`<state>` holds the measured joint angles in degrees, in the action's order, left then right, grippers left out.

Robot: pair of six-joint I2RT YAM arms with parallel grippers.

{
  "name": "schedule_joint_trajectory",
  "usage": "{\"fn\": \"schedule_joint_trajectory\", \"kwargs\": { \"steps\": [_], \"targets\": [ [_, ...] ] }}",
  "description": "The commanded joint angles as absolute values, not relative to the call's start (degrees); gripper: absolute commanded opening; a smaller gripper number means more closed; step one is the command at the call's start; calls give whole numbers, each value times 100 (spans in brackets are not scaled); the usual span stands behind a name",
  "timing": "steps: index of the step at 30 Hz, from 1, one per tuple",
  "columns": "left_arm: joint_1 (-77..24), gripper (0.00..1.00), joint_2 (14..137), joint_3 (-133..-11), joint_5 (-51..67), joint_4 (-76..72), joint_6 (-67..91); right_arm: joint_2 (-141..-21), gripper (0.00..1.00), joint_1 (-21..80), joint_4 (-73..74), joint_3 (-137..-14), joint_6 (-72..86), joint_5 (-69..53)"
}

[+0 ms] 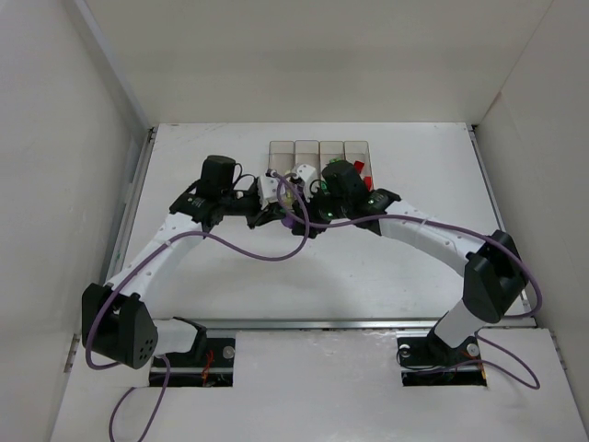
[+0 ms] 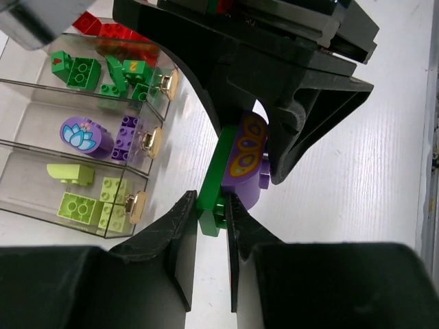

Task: Sort the legos into containers by color

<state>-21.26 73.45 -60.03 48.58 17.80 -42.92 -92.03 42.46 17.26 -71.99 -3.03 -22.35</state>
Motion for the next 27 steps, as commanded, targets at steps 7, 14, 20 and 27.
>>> {"fn": "schedule_joint_trajectory", "kwargs": {
  "steps": [7,14,20,27],
  "targets": [
    [-2118,0,7163,-5942,3493,786,-3317,-9123,0,4104,1292,-7418,167,-2899],
    [-2118,0,7163,-5678,1820,150,-3164,-9307,0,3991,1468,-7444,790,-3585],
    [-2390,0,7110,-5520,1390,88,-3541,-9703,0,3780,1608,-7848,1177,-4173],
    [-2575,0,7058,-5300,757,-131,-3858,-9976,0,3666,1933,-8533,1424,-4641]
  ]
}}
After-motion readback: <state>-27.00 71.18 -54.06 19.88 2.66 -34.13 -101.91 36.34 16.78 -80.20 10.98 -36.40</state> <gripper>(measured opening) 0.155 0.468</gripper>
